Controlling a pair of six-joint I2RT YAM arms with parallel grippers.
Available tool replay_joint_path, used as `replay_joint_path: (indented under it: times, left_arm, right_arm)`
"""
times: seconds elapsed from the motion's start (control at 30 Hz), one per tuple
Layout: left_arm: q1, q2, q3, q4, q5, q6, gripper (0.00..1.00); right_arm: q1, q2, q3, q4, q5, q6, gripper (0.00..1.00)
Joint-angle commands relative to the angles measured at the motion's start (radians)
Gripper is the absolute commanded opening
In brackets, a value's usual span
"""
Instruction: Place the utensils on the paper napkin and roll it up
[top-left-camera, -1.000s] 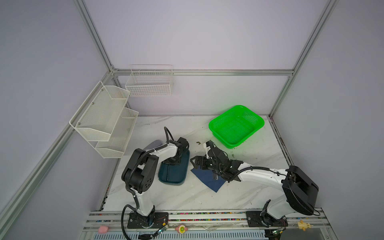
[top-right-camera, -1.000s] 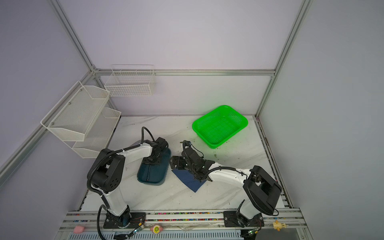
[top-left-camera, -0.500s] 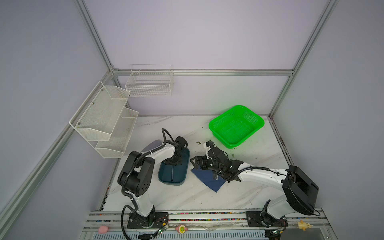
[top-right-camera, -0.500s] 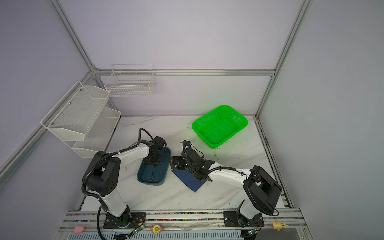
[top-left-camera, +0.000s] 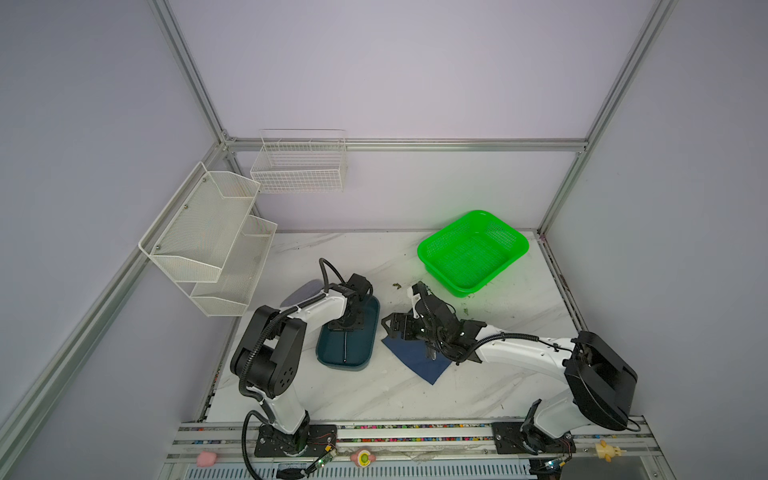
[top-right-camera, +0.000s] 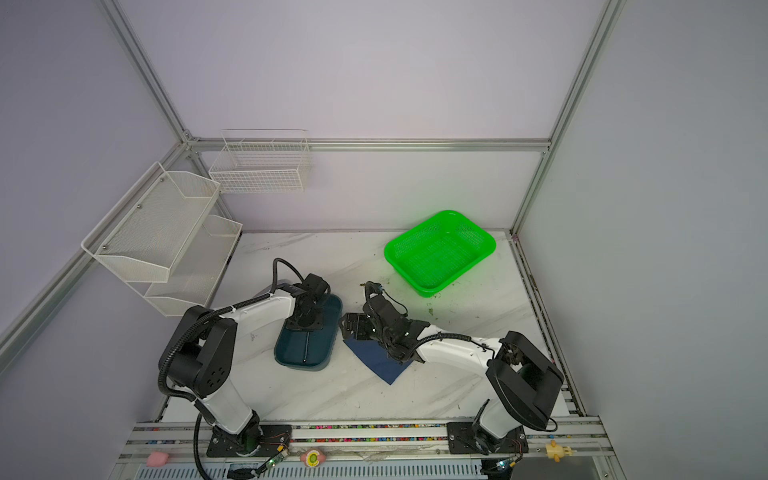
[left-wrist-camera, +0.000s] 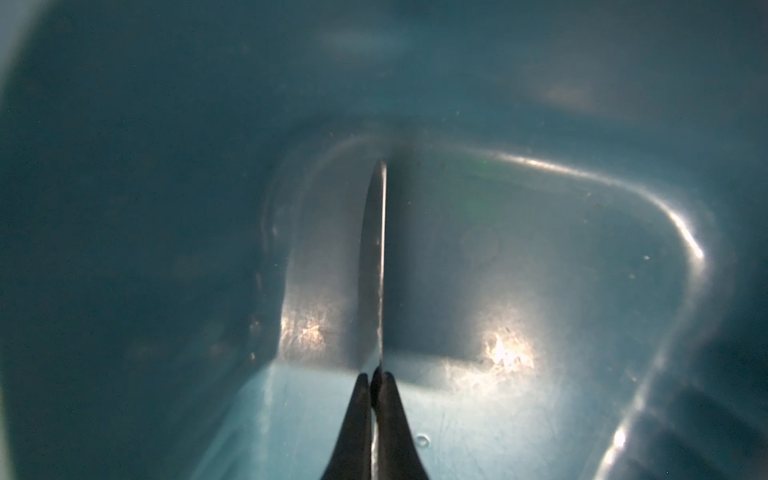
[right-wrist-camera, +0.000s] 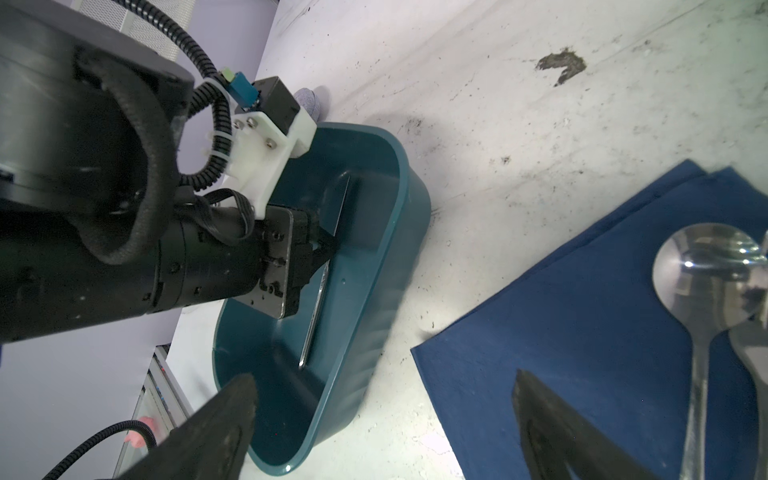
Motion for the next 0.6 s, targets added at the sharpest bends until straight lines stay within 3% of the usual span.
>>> replay_joint_path:
  times: [0.0, 0.57]
  left_arm:
    - [0.013, 0.024, -0.061, 0.005, 0.045, -0.033, 0.03]
    - [0.039, -0.044, -0.088, 0.032, 0.076, -0.048, 0.03]
  right_arm:
    - [0.004, 0.001, 0.011, -0.017, 0.014, 0.007, 0.97]
    - [0.004, 0.002, 0.011, -0.019, 0.012, 0.011, 0.97]
